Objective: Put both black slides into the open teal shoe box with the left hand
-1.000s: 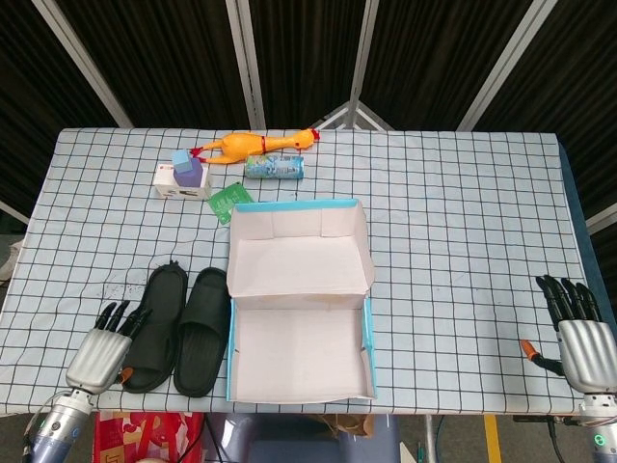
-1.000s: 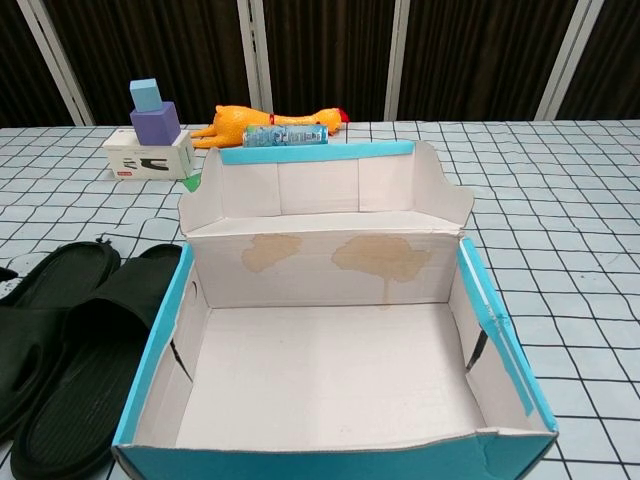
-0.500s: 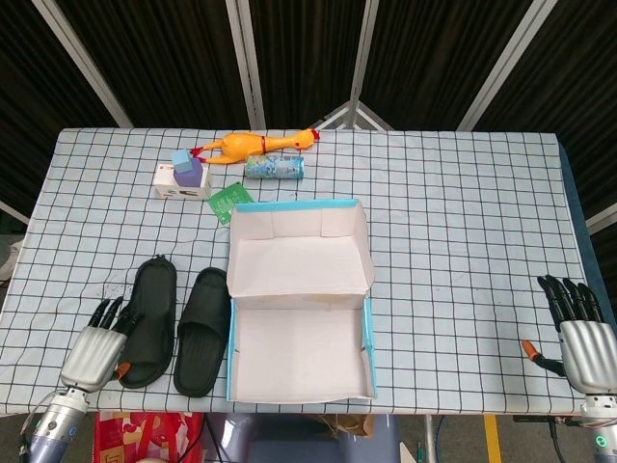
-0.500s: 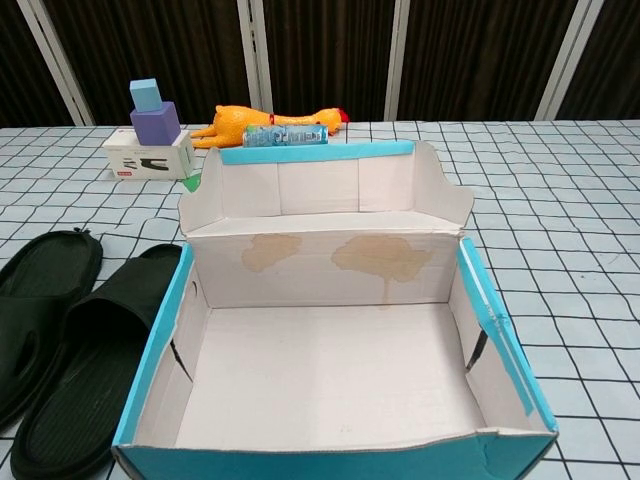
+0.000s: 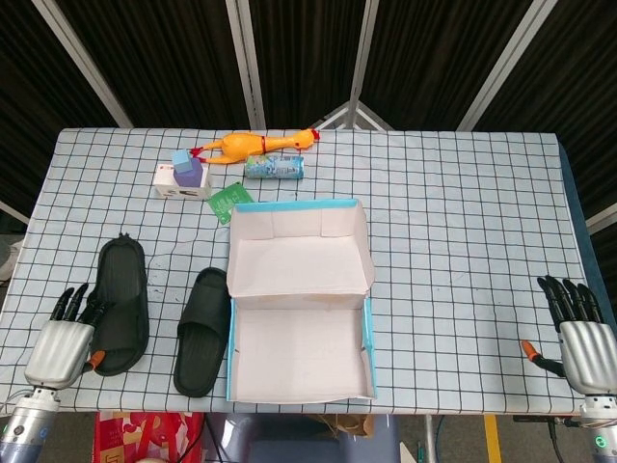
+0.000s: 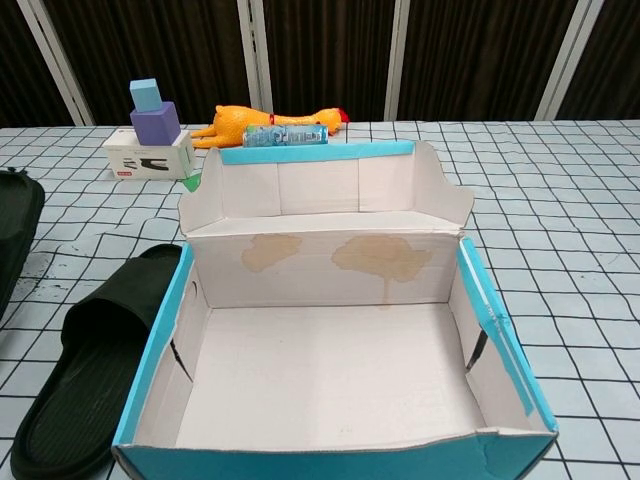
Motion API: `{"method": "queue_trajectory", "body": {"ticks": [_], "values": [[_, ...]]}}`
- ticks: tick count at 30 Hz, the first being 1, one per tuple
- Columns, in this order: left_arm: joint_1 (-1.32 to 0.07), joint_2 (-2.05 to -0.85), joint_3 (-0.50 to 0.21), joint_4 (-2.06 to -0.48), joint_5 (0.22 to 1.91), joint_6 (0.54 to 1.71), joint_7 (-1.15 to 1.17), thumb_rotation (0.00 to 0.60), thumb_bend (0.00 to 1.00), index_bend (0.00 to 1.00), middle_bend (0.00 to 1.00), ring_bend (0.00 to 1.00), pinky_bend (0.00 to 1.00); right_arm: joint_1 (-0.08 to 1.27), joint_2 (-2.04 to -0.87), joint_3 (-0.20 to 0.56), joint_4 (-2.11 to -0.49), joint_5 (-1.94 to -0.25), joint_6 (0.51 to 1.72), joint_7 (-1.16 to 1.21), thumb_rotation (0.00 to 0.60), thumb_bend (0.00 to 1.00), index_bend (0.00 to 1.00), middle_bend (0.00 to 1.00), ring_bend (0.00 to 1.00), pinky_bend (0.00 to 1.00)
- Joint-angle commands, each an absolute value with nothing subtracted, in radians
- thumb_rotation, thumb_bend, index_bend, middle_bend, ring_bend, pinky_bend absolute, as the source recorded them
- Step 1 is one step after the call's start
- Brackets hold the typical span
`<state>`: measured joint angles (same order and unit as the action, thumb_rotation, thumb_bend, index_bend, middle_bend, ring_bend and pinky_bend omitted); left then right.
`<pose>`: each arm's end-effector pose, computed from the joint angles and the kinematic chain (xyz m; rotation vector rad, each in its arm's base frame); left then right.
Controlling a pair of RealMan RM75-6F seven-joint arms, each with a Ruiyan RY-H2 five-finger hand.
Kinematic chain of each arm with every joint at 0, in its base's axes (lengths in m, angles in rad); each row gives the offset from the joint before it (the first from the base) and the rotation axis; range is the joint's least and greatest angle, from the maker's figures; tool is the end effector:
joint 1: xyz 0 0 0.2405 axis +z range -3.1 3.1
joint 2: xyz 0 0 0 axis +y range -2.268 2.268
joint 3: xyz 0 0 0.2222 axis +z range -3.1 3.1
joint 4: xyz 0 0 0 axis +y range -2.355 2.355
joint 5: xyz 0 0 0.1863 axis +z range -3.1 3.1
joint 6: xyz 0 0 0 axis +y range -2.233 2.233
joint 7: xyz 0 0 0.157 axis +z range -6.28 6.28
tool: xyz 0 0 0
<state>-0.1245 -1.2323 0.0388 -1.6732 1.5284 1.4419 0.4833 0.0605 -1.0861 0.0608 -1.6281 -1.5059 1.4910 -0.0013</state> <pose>-0.2459 0.1794 0.1095 -1.6252 -0.6942 -0.6510 -0.2730 -0.1848 0.1760 1.3719 -0.8890 0.8917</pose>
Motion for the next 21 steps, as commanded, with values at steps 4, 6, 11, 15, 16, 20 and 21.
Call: {"method": "queue_trajectory", "body": {"ticks": [4, 6, 11, 15, 16, 20, 21], "values": [[-0.127, -1.121, -0.008, -1.716, 1.621, 1.546, 0.498, 0.600, 0.54, 0.25, 0.39, 0.03, 0.06, 0.066, -1.086, 0.056, -1.632, -1.510, 1.476, 0.001, 0.600, 0.25, 0.05, 0.09, 0.04, 0.04], [-0.138, -1.067, -0.023, -1.753, 1.650, 1.558, 0.562, 0.600, 0.54, 0.27, 0.40, 0.03, 0.06, 0.068, -1.086, 0.056, -1.632, -1.513, 1.477, 0.001, 0.600, 0.25, 0.05, 0.09, 0.05, 0.04], [-0.177, -0.911, -0.077, -1.907, 1.705, 1.551, 0.739, 0.600, 0.54, 0.32, 0.40, 0.03, 0.06, 0.071, -1.086, 0.054, -1.634, -1.520, 1.475, 0.005, 0.600, 0.25, 0.05, 0.09, 0.04, 0.04], [-0.223, -0.826, -0.115, -2.018, 1.727, 1.496, 0.844, 0.600, 0.54, 0.34, 0.41, 0.03, 0.06, 0.073, -1.084, 0.053, -1.635, -1.524, 1.472, 0.011, 0.600, 0.25, 0.05, 0.09, 0.04, 0.04], [-0.236, -0.814, -0.123, -2.039, 1.731, 1.476, 0.869, 0.600, 0.54, 0.34, 0.41, 0.03, 0.06, 0.073, -1.084, 0.052, -1.635, -1.525, 1.473, 0.013, 0.600, 0.25, 0.05, 0.09, 0.04, 0.04], [-0.293, -0.787, -0.149, -2.112, 1.733, 1.378, 0.991, 0.600, 0.53, 0.35, 0.42, 0.04, 0.06, 0.073, -1.083, 0.052, -1.633, -1.525, 1.473, 0.018, 0.600, 0.25, 0.05, 0.09, 0.04, 0.04], [-0.310, -0.788, -0.155, -2.127, 1.732, 1.349, 1.024, 0.600, 0.53, 0.35, 0.42, 0.05, 0.06, 0.073, -1.082, 0.052, -1.633, -1.525, 1.472, 0.020, 0.600, 0.25, 0.05, 0.09, 0.04, 0.04]]}}
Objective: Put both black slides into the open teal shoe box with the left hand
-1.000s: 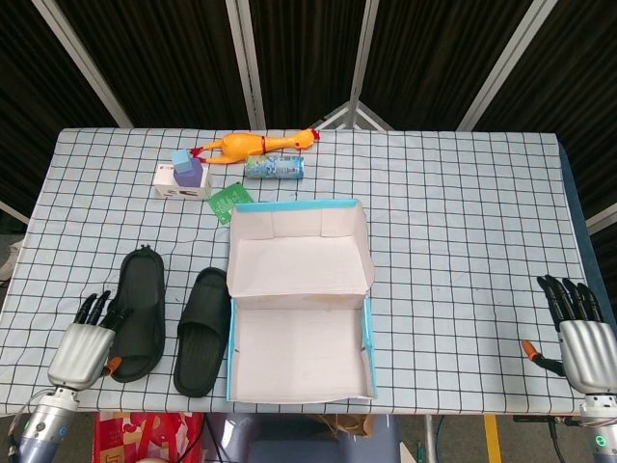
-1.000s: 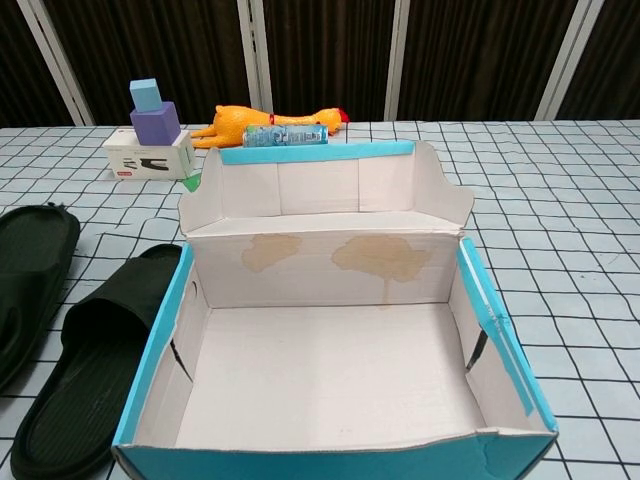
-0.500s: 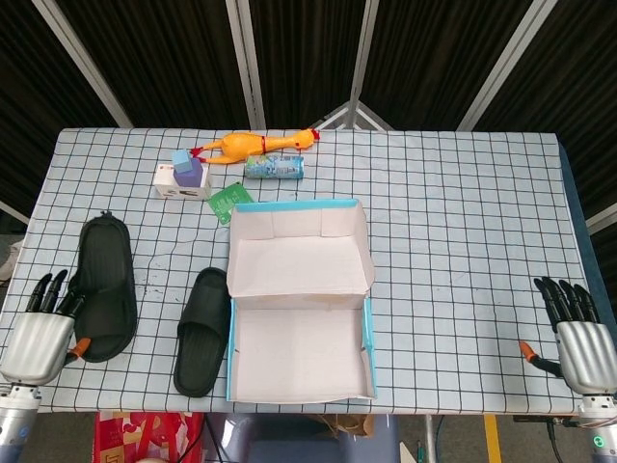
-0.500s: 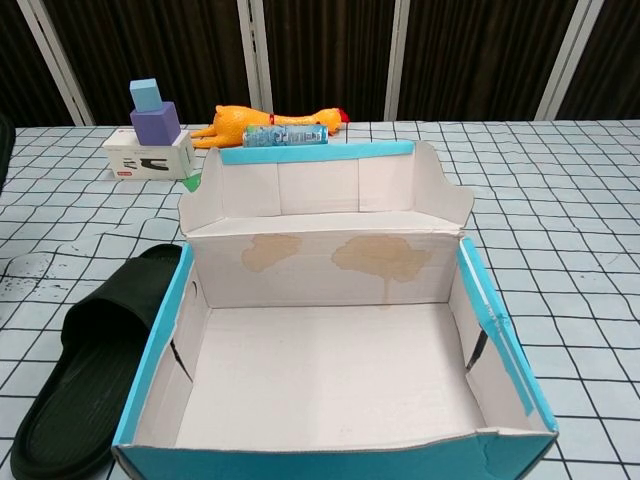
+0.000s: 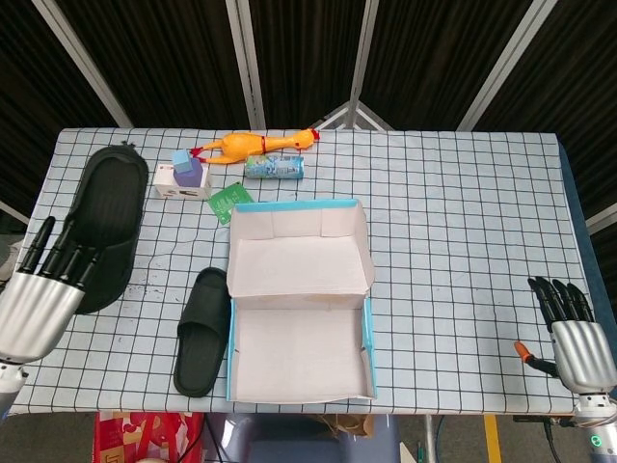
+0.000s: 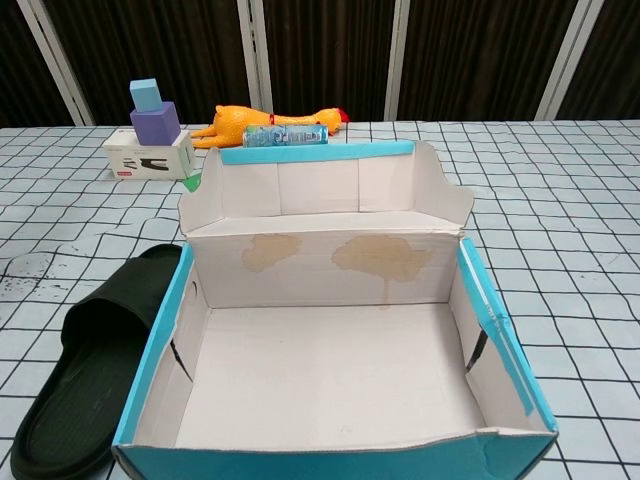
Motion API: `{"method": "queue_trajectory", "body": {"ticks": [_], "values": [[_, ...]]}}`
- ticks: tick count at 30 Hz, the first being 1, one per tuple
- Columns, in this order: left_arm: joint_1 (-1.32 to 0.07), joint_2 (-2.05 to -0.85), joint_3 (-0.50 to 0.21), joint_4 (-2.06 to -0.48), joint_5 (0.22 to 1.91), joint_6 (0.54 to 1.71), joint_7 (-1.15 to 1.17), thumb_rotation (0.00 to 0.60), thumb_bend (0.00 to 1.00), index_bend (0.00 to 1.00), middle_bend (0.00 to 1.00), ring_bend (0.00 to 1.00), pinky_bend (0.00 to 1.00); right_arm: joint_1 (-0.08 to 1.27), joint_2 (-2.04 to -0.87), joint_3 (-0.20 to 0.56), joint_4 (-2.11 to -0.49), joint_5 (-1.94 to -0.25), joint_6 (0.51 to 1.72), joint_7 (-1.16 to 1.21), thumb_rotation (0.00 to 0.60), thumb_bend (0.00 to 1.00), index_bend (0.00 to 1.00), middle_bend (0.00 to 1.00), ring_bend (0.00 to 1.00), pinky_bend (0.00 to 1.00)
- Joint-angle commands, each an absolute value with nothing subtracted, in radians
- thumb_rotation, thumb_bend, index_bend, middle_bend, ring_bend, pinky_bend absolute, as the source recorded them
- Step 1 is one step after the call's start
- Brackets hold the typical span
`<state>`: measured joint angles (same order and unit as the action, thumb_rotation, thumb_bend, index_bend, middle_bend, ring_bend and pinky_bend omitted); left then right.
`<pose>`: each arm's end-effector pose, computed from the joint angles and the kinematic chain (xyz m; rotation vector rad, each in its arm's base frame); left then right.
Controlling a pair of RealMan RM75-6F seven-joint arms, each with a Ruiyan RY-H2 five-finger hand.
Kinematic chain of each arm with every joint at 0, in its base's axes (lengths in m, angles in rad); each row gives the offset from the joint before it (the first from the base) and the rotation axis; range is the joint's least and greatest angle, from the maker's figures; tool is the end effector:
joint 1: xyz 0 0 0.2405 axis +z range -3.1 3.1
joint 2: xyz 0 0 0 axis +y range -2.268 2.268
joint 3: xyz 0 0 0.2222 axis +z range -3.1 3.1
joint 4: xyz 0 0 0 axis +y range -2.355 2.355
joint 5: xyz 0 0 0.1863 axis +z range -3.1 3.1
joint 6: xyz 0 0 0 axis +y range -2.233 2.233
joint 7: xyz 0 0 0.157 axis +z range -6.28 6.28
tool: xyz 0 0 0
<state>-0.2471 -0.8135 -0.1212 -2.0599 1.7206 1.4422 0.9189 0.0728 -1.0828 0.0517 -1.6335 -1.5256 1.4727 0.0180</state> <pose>-0.1322 0.2123 0.2024 -1.6827 0.0585 -0.6138 -0.2692 -0.1864 0.1712 1.4043 -0.9105 0.9090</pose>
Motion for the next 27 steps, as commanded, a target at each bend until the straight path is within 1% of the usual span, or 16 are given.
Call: {"method": "queue_trajectory", "body": {"ticks": [1, 5, 10, 11, 16, 21, 27], "values": [[-0.320, -0.789, -0.158, -2.135, 1.731, 1.331, 1.046, 0.600, 0.53, 0.36, 0.42, 0.05, 0.06, 0.074, -1.080, 0.053, -1.633, -1.524, 1.471, 0.021, 0.600, 0.25, 0.05, 0.09, 0.04, 0.04], [-0.386, -0.820, -0.177, -2.174, 1.719, 1.220, 1.167, 0.600, 0.53, 0.38, 0.44, 0.05, 0.06, 0.074, -1.080, 0.052, -1.630, -1.522, 1.469, 0.027, 0.600, 0.25, 0.05, 0.09, 0.05, 0.04], [-0.444, -0.877, -0.191, -2.201, 1.699, 1.133, 1.281, 0.600, 0.53, 0.39, 0.44, 0.05, 0.06, 0.073, -1.081, 0.053, -1.627, -1.522, 1.472, 0.032, 0.600, 0.25, 0.05, 0.09, 0.05, 0.04], [-0.475, -0.903, -0.202, -2.211, 1.712, 1.104, 1.309, 0.600, 0.53, 0.39, 0.44, 0.05, 0.06, 0.074, -1.081, 0.053, -1.626, -1.521, 1.471, 0.035, 0.600, 0.25, 0.05, 0.09, 0.05, 0.04], [-0.521, -0.955, -0.218, -2.228, 1.708, 1.058, 1.380, 0.600, 0.53, 0.40, 0.44, 0.05, 0.06, 0.076, -1.081, 0.054, -1.625, -1.518, 1.467, 0.039, 0.600, 0.25, 0.05, 0.09, 0.04, 0.04], [-0.562, -1.008, -0.205, -2.240, 1.706, 0.987, 1.459, 0.600, 0.53, 0.41, 0.45, 0.05, 0.06, 0.076, -1.080, 0.055, -1.623, -1.515, 1.467, 0.045, 0.600, 0.25, 0.05, 0.09, 0.04, 0.04], [-0.585, -1.068, -0.165, -2.222, 1.704, 0.922, 1.541, 0.600, 0.53, 0.41, 0.45, 0.05, 0.06, 0.069, -1.076, 0.057, -1.621, -1.516, 1.481, 0.058, 0.600, 0.25, 0.05, 0.09, 0.04, 0.04]]}}
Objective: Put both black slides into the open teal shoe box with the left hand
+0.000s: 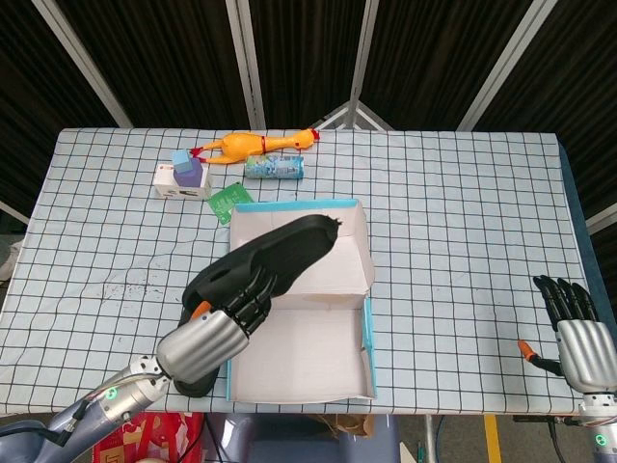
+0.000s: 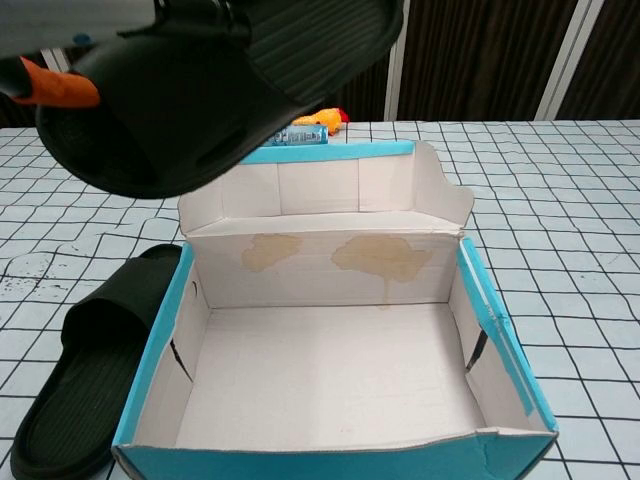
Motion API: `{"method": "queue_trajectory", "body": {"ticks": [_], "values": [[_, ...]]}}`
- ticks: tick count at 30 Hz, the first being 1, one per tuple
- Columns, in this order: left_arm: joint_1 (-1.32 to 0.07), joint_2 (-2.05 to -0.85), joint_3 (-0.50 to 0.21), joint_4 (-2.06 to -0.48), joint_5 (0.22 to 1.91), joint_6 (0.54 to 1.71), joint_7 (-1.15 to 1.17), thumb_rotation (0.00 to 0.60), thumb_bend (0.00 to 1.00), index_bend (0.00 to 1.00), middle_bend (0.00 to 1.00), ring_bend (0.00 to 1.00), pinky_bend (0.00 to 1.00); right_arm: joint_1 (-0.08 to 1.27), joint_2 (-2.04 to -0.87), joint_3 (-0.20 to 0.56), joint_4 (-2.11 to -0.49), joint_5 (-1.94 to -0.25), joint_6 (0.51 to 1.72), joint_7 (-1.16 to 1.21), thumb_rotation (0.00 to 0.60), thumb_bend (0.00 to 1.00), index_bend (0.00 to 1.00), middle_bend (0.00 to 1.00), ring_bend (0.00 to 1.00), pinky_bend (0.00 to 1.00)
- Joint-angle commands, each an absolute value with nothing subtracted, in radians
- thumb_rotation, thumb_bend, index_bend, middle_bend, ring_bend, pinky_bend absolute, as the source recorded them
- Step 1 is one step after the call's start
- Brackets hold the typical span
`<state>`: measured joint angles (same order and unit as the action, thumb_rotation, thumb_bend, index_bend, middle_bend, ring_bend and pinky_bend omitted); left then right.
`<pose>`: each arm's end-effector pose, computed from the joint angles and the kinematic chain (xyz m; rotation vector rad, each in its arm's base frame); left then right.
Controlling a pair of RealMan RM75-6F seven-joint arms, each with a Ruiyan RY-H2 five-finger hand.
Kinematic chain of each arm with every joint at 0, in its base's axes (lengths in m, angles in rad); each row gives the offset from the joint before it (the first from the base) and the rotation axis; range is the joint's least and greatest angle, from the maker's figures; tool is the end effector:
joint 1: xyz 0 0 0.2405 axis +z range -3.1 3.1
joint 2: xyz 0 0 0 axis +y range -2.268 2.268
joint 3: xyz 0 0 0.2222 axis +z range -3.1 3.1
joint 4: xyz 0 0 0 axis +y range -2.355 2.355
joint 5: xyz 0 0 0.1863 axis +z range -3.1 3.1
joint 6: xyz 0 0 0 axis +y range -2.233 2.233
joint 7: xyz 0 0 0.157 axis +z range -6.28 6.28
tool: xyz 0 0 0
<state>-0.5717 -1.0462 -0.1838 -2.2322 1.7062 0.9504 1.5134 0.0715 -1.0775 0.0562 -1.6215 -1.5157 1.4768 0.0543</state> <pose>-0.0164 0.2038 0.1022 -1.9518 0.7078 -0.6550 -0.2726 -0.1871 0.1757 1.3819 -0.9232 0.9233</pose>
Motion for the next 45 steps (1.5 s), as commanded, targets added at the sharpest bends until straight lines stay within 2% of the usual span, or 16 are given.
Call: {"method": "queue_trajectory", "body": {"ticks": [1, 8, 17, 33, 45], "values": [[-0.590, -1.076, -0.161, -2.216, 1.706, 0.910, 1.550, 0.600, 0.53, 0.41, 0.45, 0.05, 0.06, 0.069, -1.076, 0.057, -1.620, -1.517, 1.482, 0.060, 0.600, 0.25, 0.05, 0.09, 0.04, 0.04], [-0.648, -1.101, -0.155, -2.168, 1.743, 0.827, 1.609, 0.600, 0.54, 0.42, 0.46, 0.05, 0.07, 0.067, -1.074, 0.056, -1.620, -1.519, 1.486, 0.068, 0.600, 0.25, 0.05, 0.09, 0.04, 0.04], [-0.726, -1.058, -0.171, -2.119, 1.819, 0.729, 1.625, 0.600, 0.54, 0.42, 0.46, 0.05, 0.07, 0.066, -1.073, 0.057, -1.618, -1.519, 1.486, 0.074, 0.600, 0.25, 0.05, 0.09, 0.04, 0.04], [-0.822, -1.109, -0.150, -1.983, 1.984, 0.736, 1.392, 0.600, 0.54, 0.44, 0.46, 0.05, 0.07, 0.061, -1.066, 0.053, -1.621, -1.528, 1.495, 0.095, 0.600, 0.25, 0.05, 0.09, 0.05, 0.04], [-0.819, -1.172, -0.144, -1.935, 1.994, 0.694, 1.413, 0.600, 0.55, 0.44, 0.47, 0.05, 0.07, 0.062, -1.066, 0.053, -1.618, -1.530, 1.493, 0.105, 0.600, 0.25, 0.05, 0.09, 0.04, 0.04]]}}
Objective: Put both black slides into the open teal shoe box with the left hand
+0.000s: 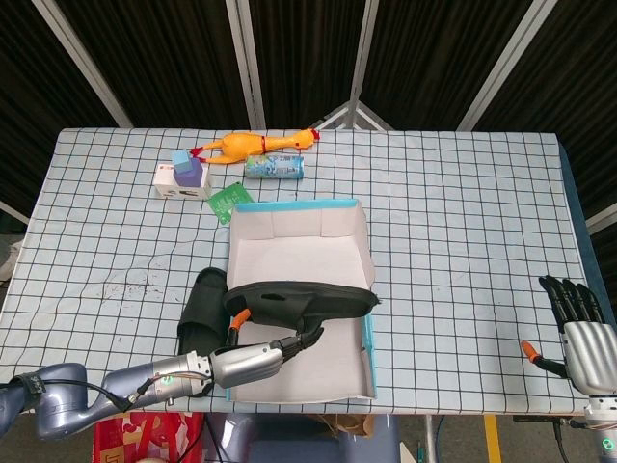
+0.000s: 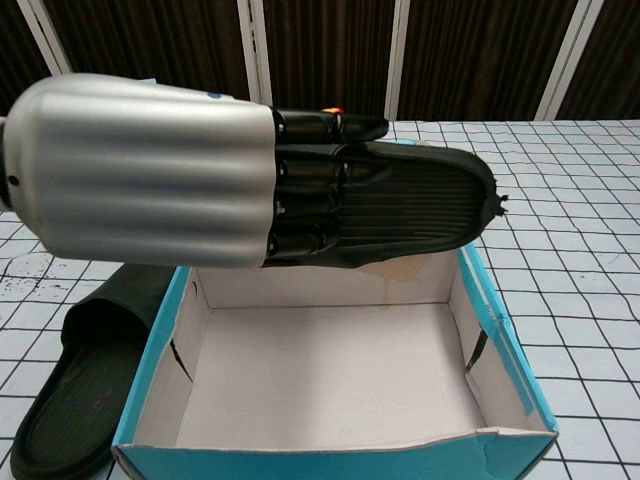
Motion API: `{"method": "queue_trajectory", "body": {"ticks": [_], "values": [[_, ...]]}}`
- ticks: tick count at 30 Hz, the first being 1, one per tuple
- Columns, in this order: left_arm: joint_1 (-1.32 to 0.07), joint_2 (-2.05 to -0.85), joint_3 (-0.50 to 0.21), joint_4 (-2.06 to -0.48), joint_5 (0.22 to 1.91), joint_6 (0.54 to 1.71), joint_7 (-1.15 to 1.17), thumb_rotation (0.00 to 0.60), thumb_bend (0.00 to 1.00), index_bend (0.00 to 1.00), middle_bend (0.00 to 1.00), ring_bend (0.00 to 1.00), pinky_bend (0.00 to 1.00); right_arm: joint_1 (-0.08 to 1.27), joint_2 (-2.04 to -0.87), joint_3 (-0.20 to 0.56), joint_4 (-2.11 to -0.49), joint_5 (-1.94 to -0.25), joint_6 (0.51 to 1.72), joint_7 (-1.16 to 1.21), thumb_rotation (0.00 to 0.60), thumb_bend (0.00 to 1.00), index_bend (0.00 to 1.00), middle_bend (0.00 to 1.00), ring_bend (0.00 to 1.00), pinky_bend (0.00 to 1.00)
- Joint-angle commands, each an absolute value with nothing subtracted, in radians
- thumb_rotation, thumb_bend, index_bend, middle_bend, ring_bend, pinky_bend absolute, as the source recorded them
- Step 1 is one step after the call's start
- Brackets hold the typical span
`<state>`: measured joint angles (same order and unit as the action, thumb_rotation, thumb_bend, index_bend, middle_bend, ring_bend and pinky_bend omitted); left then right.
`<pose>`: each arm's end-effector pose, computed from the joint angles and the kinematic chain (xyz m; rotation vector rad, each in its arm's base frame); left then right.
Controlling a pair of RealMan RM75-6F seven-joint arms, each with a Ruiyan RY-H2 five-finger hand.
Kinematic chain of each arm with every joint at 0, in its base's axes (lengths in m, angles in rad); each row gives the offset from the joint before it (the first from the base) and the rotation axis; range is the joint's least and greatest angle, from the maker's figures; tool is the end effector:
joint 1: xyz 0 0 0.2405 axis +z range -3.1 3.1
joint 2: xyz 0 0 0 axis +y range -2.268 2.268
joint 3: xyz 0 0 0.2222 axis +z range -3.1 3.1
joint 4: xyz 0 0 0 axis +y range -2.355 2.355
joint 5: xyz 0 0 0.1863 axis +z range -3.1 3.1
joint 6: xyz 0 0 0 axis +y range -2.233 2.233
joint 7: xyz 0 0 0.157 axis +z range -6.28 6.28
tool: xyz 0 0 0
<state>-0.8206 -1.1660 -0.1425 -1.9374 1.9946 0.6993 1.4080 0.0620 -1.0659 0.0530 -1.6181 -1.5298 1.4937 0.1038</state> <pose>-0.0198 0.2115 0.0347 -2.0171 1.3352 -0.5994 -0.2729 -0.1840 0.1803 1.3691 -0.9392 0.9577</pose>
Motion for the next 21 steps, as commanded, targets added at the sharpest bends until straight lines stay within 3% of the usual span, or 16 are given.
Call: {"method": "queue_trajectory", "body": {"ticks": [1, 21], "values": [[-0.818, -1.175, -0.144, -1.934, 1.994, 0.692, 1.415, 0.600, 0.55, 0.44, 0.47, 0.05, 0.07, 0.062, -1.066, 0.053, -1.617, -1.530, 1.493, 0.105, 0.600, 0.25, 0.05, 0.09, 0.04, 0.04], [-0.803, -1.250, -0.171, -1.900, 1.926, 0.613, 1.500, 0.600, 0.55, 0.45, 0.48, 0.07, 0.07, 0.060, -1.063, 0.054, -1.610, -1.532, 1.497, 0.126, 0.600, 0.25, 0.05, 0.09, 0.04, 0.04]]}}
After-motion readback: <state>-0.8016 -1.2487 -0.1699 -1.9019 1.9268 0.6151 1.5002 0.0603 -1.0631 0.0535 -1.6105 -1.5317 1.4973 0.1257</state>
